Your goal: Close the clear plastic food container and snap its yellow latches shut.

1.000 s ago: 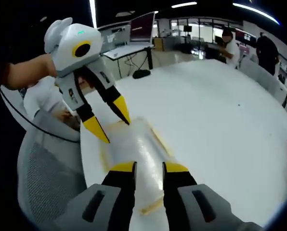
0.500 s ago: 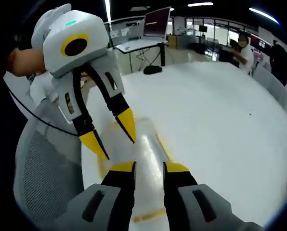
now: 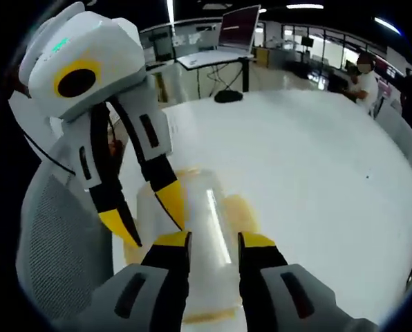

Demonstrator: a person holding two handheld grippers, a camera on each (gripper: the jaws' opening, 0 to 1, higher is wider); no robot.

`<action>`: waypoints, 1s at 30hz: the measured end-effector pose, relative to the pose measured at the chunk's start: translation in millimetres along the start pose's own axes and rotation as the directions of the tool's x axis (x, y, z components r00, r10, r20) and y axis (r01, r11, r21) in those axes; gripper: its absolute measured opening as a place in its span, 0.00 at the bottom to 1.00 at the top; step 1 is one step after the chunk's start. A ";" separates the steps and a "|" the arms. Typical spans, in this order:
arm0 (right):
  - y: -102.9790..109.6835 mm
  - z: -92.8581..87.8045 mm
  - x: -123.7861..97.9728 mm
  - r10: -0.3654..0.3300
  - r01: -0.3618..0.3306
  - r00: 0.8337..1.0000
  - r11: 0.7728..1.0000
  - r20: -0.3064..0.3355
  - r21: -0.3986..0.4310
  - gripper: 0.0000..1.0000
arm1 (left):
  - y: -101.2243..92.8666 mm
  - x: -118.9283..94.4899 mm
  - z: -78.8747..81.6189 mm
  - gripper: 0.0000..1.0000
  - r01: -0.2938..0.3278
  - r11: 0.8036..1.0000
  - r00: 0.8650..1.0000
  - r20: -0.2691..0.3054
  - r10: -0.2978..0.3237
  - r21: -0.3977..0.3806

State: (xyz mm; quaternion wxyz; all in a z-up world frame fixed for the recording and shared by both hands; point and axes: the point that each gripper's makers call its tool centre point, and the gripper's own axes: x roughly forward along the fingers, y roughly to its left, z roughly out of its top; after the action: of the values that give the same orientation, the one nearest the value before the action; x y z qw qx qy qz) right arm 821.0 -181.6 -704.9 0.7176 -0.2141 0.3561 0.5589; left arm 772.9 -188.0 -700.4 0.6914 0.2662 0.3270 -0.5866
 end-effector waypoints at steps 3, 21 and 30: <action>-2.0 -1.4 1.8 0.018 -0.018 1.000 1.000 -0.013 -0.001 0.30 | -3.6 -0.2 0.1 0.23 0.000 1.000 1.000 -0.003 0.000 0.022; -2.8 -12.4 10.8 0.164 -0.160 0.984 0.985 -0.071 0.062 0.38 | -17.7 7.9 -10.8 0.29 -0.019 0.988 0.999 -0.032 0.024 0.151; -1.8 -11.6 15.1 0.236 -0.230 0.966 0.971 -0.105 0.070 0.39 | -17.5 9.4 -11.5 0.29 -0.061 0.974 0.998 -0.015 0.065 0.219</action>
State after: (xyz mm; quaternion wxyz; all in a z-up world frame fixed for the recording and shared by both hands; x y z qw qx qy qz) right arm 821.4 -180.5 -724.1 0.6316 -0.1815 0.4345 0.6160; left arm 755.0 -188.3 -714.7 0.6726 0.3572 0.2595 -0.5939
